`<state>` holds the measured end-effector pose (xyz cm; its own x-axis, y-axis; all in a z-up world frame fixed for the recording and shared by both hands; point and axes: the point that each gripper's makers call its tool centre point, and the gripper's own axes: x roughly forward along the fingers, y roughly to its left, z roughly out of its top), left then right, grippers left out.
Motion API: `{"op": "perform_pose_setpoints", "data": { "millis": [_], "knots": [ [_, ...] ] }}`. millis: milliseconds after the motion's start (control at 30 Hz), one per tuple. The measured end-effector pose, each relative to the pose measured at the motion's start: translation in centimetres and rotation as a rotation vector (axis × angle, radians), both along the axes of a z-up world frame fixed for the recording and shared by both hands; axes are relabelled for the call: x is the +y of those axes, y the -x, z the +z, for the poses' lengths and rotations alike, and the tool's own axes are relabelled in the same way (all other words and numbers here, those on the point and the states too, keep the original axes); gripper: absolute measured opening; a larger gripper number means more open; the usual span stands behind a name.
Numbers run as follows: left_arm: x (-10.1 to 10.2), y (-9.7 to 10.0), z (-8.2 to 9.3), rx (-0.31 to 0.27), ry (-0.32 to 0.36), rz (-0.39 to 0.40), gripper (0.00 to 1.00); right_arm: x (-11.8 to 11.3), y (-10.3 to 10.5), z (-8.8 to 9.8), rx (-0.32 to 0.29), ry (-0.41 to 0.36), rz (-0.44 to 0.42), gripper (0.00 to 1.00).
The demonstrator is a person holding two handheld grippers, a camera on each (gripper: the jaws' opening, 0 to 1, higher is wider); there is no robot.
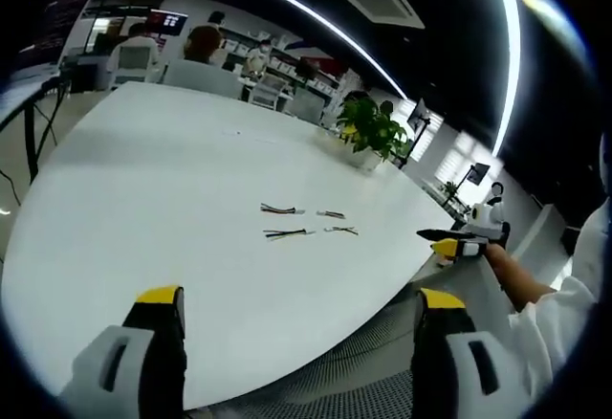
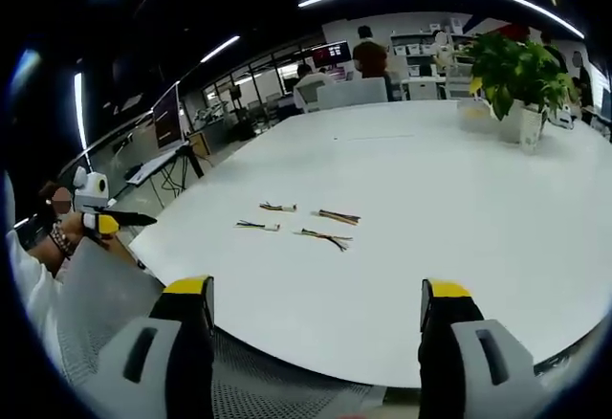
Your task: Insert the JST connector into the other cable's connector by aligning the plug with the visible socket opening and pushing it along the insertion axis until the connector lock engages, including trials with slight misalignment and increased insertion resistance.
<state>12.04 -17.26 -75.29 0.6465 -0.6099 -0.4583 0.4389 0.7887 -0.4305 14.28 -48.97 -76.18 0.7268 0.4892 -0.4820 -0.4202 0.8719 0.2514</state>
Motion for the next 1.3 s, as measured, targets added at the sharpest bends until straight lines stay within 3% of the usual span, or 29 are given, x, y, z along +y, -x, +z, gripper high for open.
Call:
{"op": "perform_pose_setpoints", "data": {
  "millis": [267,300,367,400,467,733,1300],
  "knots": [
    [0.0,-0.2,-0.2,0.007,-0.006,-0.005,0.99,0.1,-0.2,0.3,-0.018,-0.025,0.004,0.92],
    [0.0,-0.2,-0.2,0.009,-0.007,-0.005,0.99,0.2,-0.2,0.5,-0.023,-0.036,0.005,0.89],
    [0.0,-0.3,-0.3,0.012,-0.008,-0.007,0.99,0.5,0.4,0.3,0.028,-0.070,0.021,0.79],
    [0.0,-0.4,-0.3,0.012,-0.008,-0.008,0.99,0.3,0.1,0.3,0.016,-0.065,0.015,0.76],
    [-0.1,-0.6,-0.3,0.013,-0.009,-0.011,0.99,-0.1,-0.1,0.5,-0.008,-0.054,-0.001,0.76],
    [-0.3,-1.4,-0.2,0.013,-0.011,-0.024,0.99,-0.8,-0.5,0.3,0.023,-0.035,-0.016,0.79],
    [0.0,-5.8,3.8,-0.079,-0.007,-0.031,0.99,-1.9,-4.2,3.7,-0.050,0.008,-0.011,0.75]
  ]
}}
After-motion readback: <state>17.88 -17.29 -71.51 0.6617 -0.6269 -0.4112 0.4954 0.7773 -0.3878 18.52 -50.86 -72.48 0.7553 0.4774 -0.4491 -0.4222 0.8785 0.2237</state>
